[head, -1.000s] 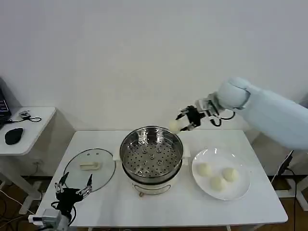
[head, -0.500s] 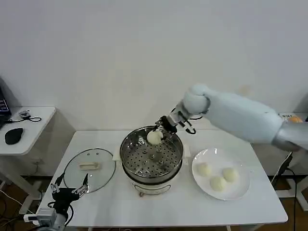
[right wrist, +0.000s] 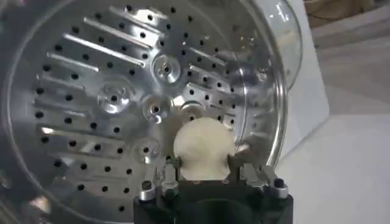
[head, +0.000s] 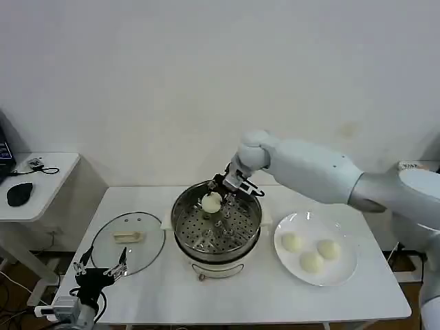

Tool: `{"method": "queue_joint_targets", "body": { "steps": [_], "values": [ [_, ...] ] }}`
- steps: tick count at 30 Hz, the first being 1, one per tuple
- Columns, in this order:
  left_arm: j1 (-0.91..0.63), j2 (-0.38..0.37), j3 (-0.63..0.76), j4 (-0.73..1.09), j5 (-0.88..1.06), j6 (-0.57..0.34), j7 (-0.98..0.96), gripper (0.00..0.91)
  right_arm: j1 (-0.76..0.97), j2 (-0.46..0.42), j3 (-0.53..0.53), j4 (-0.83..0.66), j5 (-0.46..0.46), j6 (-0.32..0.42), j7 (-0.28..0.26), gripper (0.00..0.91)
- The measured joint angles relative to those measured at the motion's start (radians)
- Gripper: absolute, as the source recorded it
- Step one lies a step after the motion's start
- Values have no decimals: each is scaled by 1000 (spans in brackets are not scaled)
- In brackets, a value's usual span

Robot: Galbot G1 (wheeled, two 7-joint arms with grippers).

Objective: Take steamed baozi put them in steamer then cover it.

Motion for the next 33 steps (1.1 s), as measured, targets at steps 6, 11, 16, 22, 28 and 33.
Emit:
{"method": "queue_joint_targets", "body": {
  "steps": [6, 11, 16, 22, 28, 33],
  "values": [
    [8, -6, 0, -19, 1, 1, -2, 907, -12, 28, -7, -42, -40, 44, 8, 705],
    [8, -9, 0, -33, 1, 4, -3, 907, -14, 36, -6, -57, -58, 67, 19, 907],
    [15, -10, -2, -44, 3, 5, -4, 907, 6, 28, 4, -46, -48, 66, 17, 907],
    [12, -7, 2, -52, 3, 12, -4, 907, 70, -23, -10, 35, 38, 8, 6, 907],
    [15, 6, 15, -60, 3, 23, 0, 907, 168, -140, -67, 164, 163, -115, 6, 907],
    [4, 18, 28, -69, -2, 32, 1, 907, 220, -283, -115, 281, 238, -232, 13, 907]
  ]
}}
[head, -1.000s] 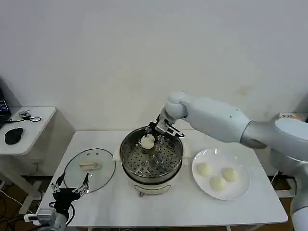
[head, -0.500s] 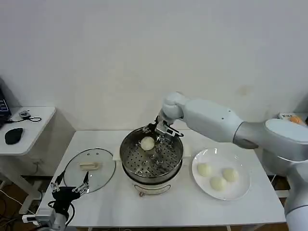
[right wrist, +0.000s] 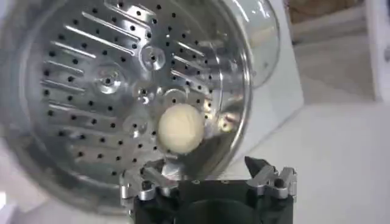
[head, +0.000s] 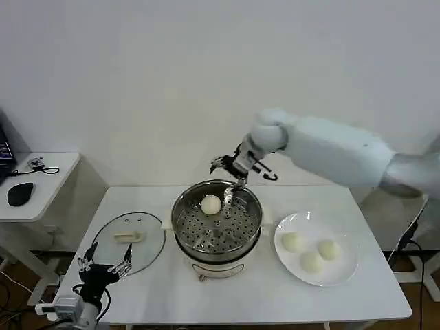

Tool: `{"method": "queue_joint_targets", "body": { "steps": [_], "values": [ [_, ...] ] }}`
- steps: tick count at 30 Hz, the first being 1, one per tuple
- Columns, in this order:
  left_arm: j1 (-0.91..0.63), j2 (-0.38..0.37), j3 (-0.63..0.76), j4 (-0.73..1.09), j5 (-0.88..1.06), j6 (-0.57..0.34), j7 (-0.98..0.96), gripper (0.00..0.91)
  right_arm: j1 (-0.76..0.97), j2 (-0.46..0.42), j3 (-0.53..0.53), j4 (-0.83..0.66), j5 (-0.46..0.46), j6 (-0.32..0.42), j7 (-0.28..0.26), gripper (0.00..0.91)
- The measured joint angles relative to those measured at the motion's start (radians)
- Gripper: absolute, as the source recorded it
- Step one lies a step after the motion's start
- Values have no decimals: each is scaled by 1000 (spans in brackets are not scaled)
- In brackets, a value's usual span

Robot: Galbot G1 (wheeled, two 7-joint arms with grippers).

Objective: Take steamed baozi put them in steamer then cover it.

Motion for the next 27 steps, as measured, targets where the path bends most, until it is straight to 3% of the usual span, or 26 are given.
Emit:
{"method": "queue_joint_targets", "body": {
  "steps": [10, 14, 20, 27],
  "values": [
    [-18, 21, 23, -4, 4, 2, 4, 907, 10, -329, -69, 215, 38, -216, 39, 907],
    [-22, 26, 24, -5, 4, 1, 5, 907, -21, -421, -73, 261, 42, -282, 47, 907],
    [-26, 32, 20, -16, 9, 3, 7, 907, -113, -488, -51, 283, 45, -362, 53, 907],
    [-20, 39, 11, -27, 21, 5, 16, 907, -263, -488, 35, 242, 40, -401, 46, 907]
  ]
}}
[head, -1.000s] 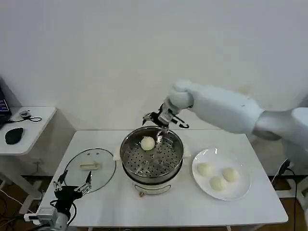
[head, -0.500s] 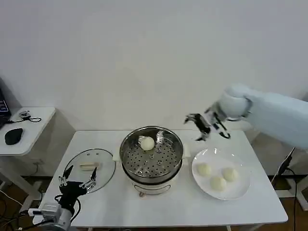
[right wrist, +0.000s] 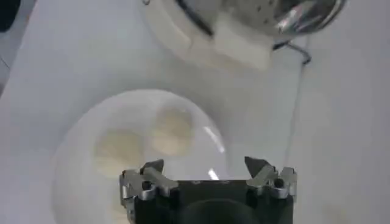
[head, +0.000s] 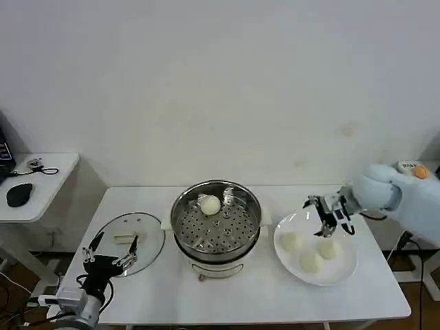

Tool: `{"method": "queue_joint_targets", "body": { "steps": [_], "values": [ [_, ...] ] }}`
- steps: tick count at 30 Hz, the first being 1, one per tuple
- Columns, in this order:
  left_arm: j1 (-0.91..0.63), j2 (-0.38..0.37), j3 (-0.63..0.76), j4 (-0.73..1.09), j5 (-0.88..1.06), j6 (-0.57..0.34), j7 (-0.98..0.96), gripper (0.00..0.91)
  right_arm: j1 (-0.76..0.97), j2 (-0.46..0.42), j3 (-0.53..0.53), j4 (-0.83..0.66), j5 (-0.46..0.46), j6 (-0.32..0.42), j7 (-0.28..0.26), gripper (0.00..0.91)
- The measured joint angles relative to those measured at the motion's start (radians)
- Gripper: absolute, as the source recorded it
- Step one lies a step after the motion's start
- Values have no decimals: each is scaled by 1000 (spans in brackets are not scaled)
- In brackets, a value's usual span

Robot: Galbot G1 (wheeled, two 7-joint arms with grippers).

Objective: Take steamed baozi put them in steamer then cover it.

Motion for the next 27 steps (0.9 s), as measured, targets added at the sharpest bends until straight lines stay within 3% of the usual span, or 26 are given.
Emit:
{"method": "queue_joint_targets", "body": {
  "steps": [16, 27],
  "values": [
    [21, 3, -50, -19, 14, -2, 3, 907, -190, 137, 114, -161, -29, -38, 1, 907],
    [21, 3, -60, -18, 18, -3, 4, 907, -244, 206, 132, -230, -47, -52, -4, 806]
  ]
}}
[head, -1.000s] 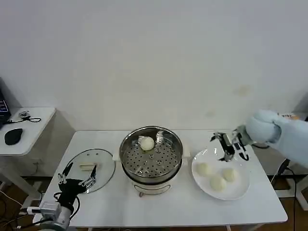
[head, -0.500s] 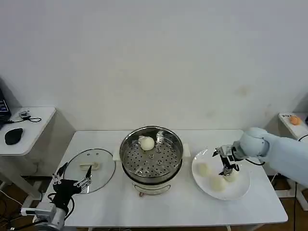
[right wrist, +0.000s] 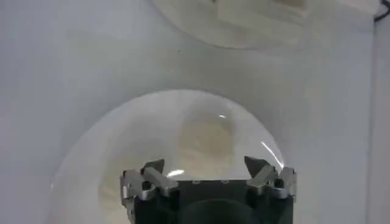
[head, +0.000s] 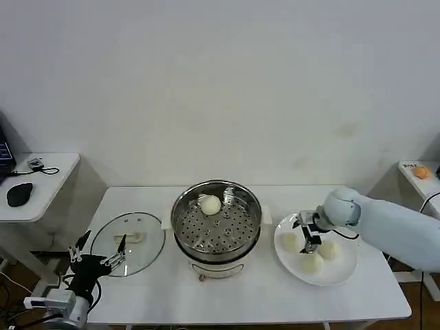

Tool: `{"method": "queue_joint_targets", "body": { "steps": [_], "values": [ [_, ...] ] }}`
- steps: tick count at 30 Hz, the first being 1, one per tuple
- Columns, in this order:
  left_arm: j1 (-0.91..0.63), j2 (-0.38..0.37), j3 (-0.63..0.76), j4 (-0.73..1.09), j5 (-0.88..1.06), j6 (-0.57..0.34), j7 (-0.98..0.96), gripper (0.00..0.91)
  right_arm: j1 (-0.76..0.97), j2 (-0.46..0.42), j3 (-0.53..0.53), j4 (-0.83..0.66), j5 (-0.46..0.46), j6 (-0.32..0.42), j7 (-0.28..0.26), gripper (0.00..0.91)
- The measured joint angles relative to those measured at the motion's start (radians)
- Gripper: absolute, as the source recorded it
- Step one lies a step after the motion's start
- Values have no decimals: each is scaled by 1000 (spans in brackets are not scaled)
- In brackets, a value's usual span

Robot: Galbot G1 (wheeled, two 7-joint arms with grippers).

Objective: Take steamed baozi put them in steamer then cover it.

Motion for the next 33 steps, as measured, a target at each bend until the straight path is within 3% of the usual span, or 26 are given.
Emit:
{"method": "queue_joint_targets", "body": {
  "steps": [15, 33],
  "values": [
    [-9, 3, 3, 2, 0, 0, 0, 907, -42, 34, 33, -38, -24, -17, 0, 645],
    [2, -11, 12, -23, 5, 0, -4, 907, 18, -25, 46, 13, -10, -22, -25, 584]
  ]
}}
